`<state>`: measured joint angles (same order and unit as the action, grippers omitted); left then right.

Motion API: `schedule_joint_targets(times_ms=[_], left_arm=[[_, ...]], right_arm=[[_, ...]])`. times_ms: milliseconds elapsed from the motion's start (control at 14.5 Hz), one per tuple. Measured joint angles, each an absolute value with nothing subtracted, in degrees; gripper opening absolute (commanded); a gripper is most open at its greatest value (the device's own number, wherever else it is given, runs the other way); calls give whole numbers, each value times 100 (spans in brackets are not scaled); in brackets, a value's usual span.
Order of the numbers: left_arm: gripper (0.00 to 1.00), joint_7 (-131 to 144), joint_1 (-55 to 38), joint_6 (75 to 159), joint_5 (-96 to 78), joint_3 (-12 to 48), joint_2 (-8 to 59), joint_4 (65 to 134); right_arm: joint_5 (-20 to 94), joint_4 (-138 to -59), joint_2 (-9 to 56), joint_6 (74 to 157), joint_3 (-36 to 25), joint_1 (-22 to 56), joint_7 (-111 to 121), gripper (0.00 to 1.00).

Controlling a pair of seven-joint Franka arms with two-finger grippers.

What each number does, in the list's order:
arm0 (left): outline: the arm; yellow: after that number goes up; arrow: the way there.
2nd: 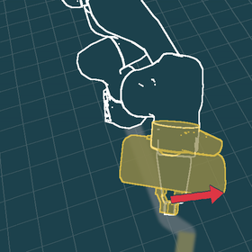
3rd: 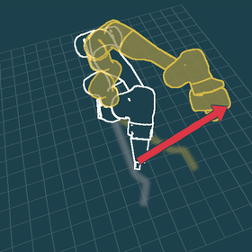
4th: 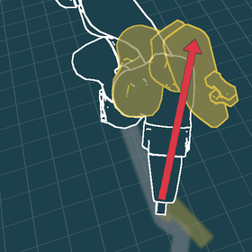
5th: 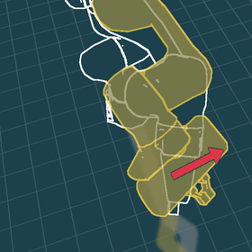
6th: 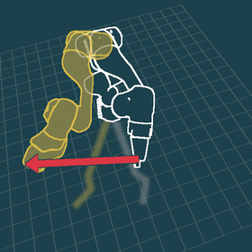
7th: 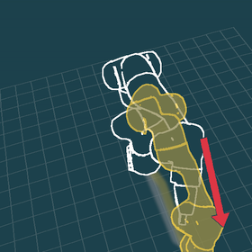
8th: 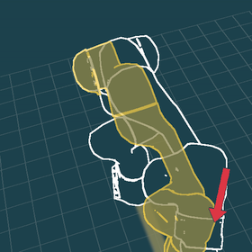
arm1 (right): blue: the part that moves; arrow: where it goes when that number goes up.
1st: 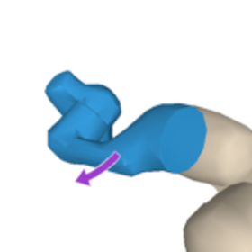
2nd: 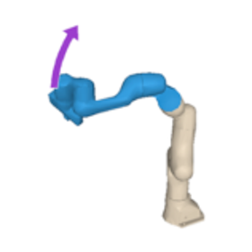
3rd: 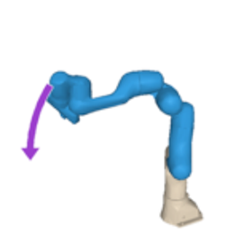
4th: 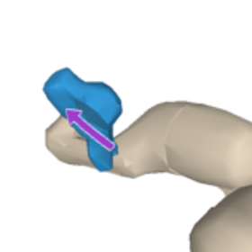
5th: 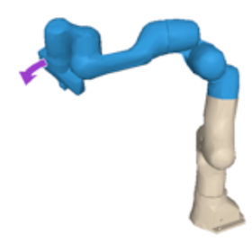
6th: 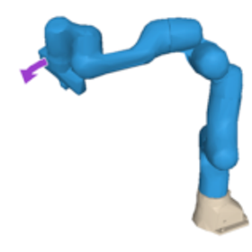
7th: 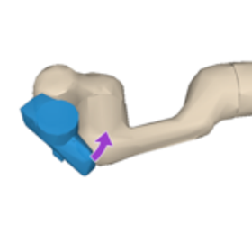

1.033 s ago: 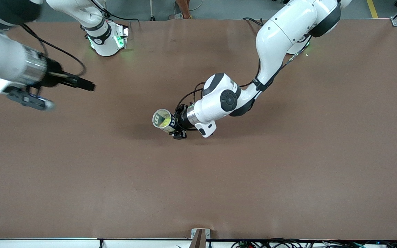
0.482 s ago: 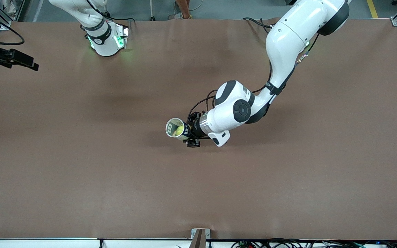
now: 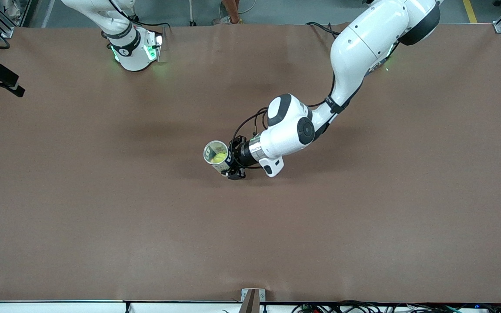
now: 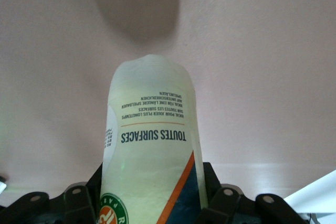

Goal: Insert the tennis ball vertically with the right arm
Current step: 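Lower the can upright onto the table with the left gripper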

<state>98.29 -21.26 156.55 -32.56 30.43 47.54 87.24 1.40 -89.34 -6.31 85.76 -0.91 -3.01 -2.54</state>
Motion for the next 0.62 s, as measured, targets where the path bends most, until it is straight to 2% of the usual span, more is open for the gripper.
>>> schedule_joint_targets(times_ms=[344, 620], left_arm=[[72, 8838, -2082, 15934, -4246, 3190, 4756, 9093], [72, 8143, -2064, 15971, -4996, 3193, 4755, 9205]], right_arm=[[126, -8677, -148, 9004, -89, -300, -250, 100], [126, -8649, -18, 9115, -61, -232, -239, 100]])
